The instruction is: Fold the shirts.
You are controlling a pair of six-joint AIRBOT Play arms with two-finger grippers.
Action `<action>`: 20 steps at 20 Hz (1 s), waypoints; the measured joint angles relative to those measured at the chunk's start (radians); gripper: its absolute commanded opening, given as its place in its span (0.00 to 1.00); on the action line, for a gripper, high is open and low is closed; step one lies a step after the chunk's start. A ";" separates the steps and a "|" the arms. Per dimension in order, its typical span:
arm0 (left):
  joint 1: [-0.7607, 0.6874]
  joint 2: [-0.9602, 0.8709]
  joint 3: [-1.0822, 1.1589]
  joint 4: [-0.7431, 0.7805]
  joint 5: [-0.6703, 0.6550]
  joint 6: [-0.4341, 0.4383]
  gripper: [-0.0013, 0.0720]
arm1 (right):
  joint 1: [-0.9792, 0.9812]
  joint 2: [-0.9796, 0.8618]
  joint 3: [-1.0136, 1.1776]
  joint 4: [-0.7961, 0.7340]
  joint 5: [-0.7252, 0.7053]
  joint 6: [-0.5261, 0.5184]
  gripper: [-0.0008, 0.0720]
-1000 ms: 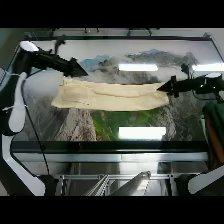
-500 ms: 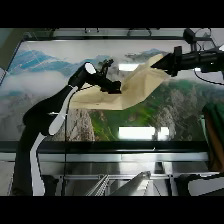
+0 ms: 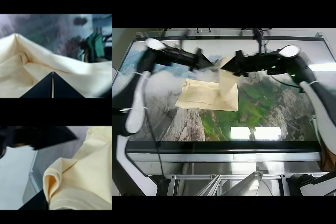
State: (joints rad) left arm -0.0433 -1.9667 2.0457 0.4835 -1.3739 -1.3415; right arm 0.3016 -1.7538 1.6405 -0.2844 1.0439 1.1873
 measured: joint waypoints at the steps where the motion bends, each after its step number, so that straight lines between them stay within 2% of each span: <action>1: 0.064 0.050 0.000 -0.018 -0.020 0.007 0.02 | 0.052 -0.028 0.003 0.016 -0.082 -0.035 0.04; 2: 0.120 0.089 0.000 -0.029 -0.039 0.008 0.02 | 0.100 -0.061 0.013 0.037 -0.158 -0.071 0.04; 3: 0.174 0.125 -0.001 -0.035 -0.059 0.011 0.02 | 0.151 -0.102 0.035 0.055 -0.233 -0.108 0.10; 5: 0.256 0.177 -0.002 -0.049 -0.088 0.018 0.02 | 0.235 -0.196 0.105 0.085 -0.331 -0.162 0.90; 6: 0.285 0.195 -0.006 -0.055 -0.107 0.023 0.02 | 0.275 -0.248 0.152 0.104 -0.361 -0.193 0.96; 8: 0.325 0.228 -0.034 -0.057 -0.126 0.034 0.02 | 0.329 -0.322 0.237 0.159 -0.373 -0.263 0.94; 9: 0.336 0.240 -0.053 -0.061 -0.131 0.041 0.02 | 0.344 -0.341 0.271 0.186 -0.367 -0.302 0.66; 10: 0.342 0.251 -0.074 -0.063 -0.135 0.047 0.02 | 0.350 -0.351 0.294 0.206 -0.348 -0.329 0.24; 11: 0.344 0.261 -0.097 -0.063 -0.139 0.056 0.02 | 0.348 -0.356 0.311 0.217 -0.313 -0.351 0.18; 14: 0.331 0.281 -0.163 -0.065 -0.143 0.081 0.02 | 0.301 -0.351 0.337 0.226 -0.160 -0.356 0.18; 15: 0.321 0.285 -0.182 -0.066 -0.143 0.090 0.02 | 0.280 -0.349 0.341 0.226 -0.123 -0.334 0.34; 16: 0.310 0.288 -0.198 -0.066 -0.142 0.098 0.02 | 0.261 -0.349 0.344 0.225 -0.093 -0.315 0.64; 20: 0.269 0.293 -0.240 -0.066 -0.112 0.123 0.02 | 0.240 -0.355 0.350 0.209 -0.055 -0.275 0.66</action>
State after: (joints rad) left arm 0.2260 -1.6741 1.8061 0.4179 -1.4860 -1.2182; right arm 0.5415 -2.1086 1.9903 -0.0750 0.9890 0.9123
